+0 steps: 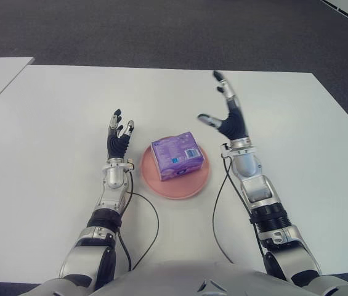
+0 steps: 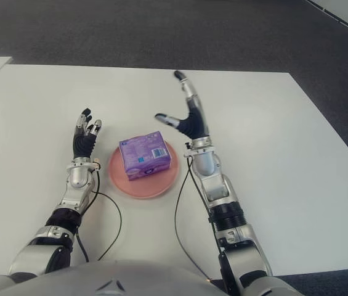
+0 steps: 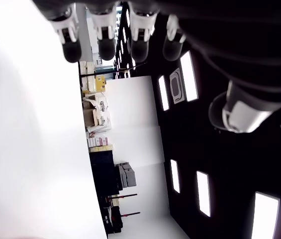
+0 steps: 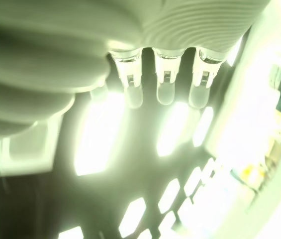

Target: Put the tissue paper into the plate.

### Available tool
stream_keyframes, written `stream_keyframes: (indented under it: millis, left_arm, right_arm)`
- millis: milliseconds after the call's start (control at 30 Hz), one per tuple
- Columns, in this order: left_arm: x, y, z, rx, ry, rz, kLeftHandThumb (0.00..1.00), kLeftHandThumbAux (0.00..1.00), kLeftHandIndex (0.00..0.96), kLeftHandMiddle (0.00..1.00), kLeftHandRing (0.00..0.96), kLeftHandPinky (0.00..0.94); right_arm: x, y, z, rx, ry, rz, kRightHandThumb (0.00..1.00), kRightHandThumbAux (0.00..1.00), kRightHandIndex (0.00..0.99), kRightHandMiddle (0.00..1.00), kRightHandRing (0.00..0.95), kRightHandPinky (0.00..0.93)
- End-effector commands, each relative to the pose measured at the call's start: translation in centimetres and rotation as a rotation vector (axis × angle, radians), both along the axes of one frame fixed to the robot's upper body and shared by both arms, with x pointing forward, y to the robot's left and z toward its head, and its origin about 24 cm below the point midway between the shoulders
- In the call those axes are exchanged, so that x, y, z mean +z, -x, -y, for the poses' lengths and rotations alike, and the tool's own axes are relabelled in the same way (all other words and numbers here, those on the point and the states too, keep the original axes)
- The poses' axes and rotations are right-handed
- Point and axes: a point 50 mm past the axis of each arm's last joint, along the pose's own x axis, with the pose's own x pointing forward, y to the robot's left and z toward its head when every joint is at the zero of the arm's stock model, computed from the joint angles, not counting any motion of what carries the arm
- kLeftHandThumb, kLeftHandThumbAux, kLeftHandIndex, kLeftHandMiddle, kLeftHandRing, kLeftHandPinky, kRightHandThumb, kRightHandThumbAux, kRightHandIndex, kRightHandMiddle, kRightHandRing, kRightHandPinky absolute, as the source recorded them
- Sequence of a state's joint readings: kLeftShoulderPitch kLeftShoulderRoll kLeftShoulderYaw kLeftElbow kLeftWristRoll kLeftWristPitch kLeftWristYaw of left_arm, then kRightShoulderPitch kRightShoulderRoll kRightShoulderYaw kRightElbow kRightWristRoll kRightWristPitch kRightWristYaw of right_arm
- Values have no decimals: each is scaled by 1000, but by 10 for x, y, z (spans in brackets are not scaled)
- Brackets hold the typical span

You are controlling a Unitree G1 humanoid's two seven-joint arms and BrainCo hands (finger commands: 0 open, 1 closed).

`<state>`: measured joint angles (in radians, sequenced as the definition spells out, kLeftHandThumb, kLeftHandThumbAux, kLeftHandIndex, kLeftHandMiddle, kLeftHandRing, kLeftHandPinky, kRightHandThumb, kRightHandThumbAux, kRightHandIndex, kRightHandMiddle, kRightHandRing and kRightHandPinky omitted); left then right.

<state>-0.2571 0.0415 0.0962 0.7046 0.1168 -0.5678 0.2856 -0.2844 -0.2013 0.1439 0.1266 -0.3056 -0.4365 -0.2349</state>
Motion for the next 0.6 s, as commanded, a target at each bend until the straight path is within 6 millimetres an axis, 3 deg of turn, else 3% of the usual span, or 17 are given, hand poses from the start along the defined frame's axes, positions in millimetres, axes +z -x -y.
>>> stream_keyframes:
  millis: [33,200,600]
  left_arm:
    - [0,1,2,-10,8,7,8,445,0,0,0,0]
    - [1,2,3,-9,13,16,6,469,0,0,0,0]
    - [0,3,2,-6,18,0,0,465,0,0,0,0]
  right_arm:
    - [-11,4,23,-99,-82,-8,89,392,0,0,0,0]
    - [-33,3,34,-218,-150,-55,59,409,0,0,0,0]
    - [-37,-2,37,-352,-178,-119,16,388,0,0,0,0]
